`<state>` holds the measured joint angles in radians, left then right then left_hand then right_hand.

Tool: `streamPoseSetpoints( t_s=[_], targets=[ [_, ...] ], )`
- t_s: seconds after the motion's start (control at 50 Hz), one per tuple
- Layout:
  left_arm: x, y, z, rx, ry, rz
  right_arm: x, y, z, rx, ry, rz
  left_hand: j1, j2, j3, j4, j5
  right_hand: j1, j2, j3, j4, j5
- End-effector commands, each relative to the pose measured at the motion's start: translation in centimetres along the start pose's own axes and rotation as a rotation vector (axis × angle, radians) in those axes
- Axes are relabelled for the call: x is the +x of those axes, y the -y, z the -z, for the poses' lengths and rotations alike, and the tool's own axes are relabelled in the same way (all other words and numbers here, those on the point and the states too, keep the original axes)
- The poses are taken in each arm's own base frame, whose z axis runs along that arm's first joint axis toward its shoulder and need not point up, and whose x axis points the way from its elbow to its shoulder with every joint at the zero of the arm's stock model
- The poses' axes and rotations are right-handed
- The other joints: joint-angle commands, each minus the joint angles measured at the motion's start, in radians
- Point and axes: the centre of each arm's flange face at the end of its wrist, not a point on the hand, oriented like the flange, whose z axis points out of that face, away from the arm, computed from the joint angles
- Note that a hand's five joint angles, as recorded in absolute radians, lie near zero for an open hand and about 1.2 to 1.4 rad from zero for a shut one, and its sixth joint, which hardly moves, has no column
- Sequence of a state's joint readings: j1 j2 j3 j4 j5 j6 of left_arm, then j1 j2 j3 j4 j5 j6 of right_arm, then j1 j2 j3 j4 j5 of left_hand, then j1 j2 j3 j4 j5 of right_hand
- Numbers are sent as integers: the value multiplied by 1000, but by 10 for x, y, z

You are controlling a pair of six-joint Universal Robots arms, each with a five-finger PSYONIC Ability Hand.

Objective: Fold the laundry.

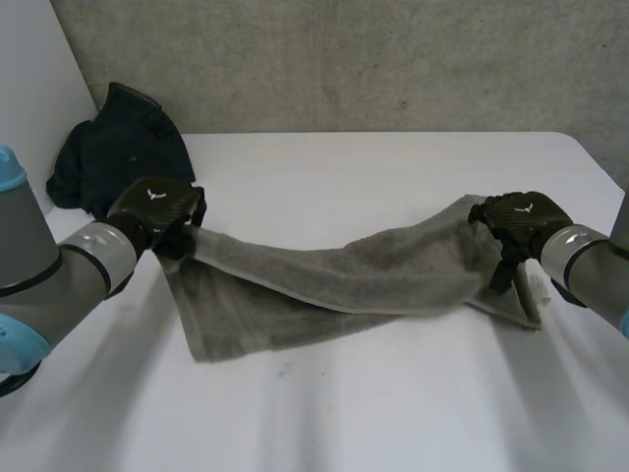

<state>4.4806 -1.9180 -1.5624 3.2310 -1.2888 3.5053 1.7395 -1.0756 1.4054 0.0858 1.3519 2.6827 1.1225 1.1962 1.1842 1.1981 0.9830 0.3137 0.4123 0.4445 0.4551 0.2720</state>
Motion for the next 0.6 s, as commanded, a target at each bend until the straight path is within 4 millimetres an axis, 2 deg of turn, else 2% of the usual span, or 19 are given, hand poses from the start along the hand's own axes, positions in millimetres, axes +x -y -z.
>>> streamPoseSetpoints(
  t_s=[0.02,0.08,0.12,0.16,0.18,0.22,0.38,0.6],
  targets=[
    [-2,10,5,23,9,44,6,0,10,-57,11,-74,274,200,212,198,239,-139,-238,-270,-281,-272],
    [-3,9,4,21,10,46,19,-2,20,-65,-31,-110,274,200,212,198,239,-139,-238,-270,-281,-272],
    [-3,9,4,22,11,47,35,-13,26,-94,-72,-155,274,200,212,198,239,-139,-238,-270,-281,-272],
    [-3,8,4,21,12,48,42,-22,28,-118,-90,-189,274,200,212,198,239,-139,-238,-270,-281,-272],
    [-3,8,4,20,12,48,48,-33,29,-141,-109,-233,274,200,212,198,239,-129,-228,-260,-271,-262],
    [-3,8,4,20,10,51,51,-39,29,-150,-123,-260,274,200,212,198,239,-97,-195,-228,-238,-230],
    [-1,5,3,11,4,55,39,-65,26,-142,-59,-308,274,200,212,198,239,135,37,4,-6,2],
    [-1,4,3,9,5,55,34,-79,9,-130,-20,-380,274,200,212,198,239,264,166,134,123,132]
  ],
)
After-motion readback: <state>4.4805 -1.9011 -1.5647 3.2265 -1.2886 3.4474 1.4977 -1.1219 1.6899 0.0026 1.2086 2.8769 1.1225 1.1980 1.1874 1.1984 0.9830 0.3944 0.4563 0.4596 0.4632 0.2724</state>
